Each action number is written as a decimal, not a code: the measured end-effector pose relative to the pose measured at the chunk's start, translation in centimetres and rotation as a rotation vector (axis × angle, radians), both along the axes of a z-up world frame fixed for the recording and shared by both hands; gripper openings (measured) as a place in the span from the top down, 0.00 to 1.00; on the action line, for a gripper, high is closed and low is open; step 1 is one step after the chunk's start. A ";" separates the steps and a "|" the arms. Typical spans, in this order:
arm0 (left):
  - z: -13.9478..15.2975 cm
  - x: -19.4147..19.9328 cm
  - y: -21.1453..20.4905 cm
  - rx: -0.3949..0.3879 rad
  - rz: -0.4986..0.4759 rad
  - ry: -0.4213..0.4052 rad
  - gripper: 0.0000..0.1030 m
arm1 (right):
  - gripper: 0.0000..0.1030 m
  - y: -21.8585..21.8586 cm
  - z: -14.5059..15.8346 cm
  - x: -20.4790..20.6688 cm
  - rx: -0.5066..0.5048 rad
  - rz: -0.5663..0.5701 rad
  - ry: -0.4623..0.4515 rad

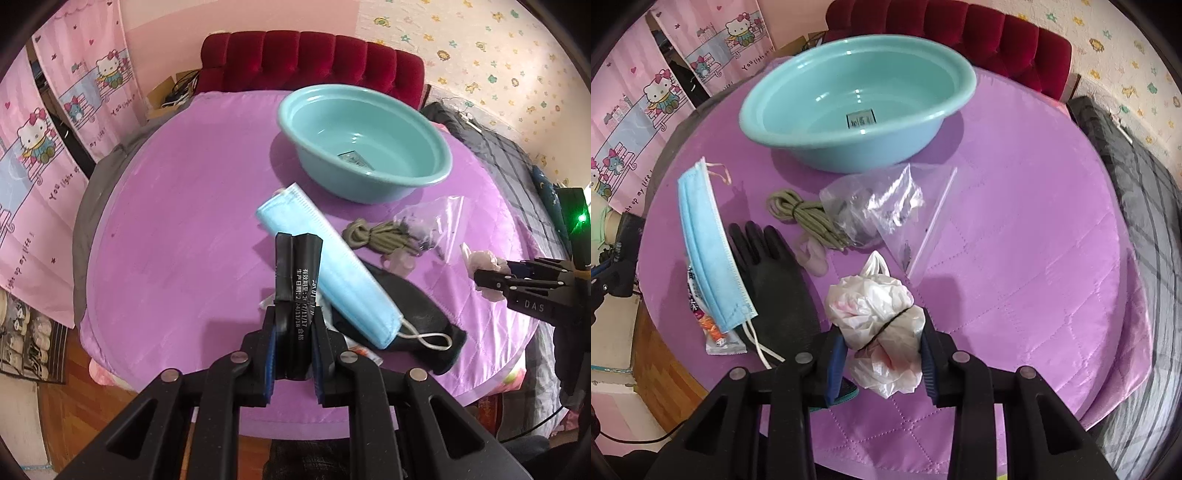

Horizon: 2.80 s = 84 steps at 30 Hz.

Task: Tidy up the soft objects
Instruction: 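Carry the black package and white bag bundle over the teal basin with both tools, then open both tools to drop the package and bag bundle into the basin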

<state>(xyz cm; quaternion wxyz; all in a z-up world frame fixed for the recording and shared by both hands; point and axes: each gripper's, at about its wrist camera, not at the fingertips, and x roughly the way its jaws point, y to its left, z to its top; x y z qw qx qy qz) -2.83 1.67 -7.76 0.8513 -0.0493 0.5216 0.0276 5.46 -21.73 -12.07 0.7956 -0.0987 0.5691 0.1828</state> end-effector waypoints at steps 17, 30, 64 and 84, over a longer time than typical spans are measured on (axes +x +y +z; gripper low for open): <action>3.2 5.6 -3.5 -0.027 -0.153 -0.041 0.83 | 0.64 0.6 6.7 0.9 0.019 -0.045 -0.071; 5.1 9.8 -4.7 -0.035 -0.261 -0.073 0.83 | 0.64 1.9 10.7 4.1 0.028 -0.078 -0.138; -0.5 25.8 -4.1 -0.046 -0.332 -0.016 0.82 | 0.62 6.3 5.9 19.6 0.106 -0.150 -0.060; -4.8 28.9 -4.0 -0.022 -0.304 0.048 0.74 | 0.57 7.3 1.3 23.3 0.106 -0.191 -0.007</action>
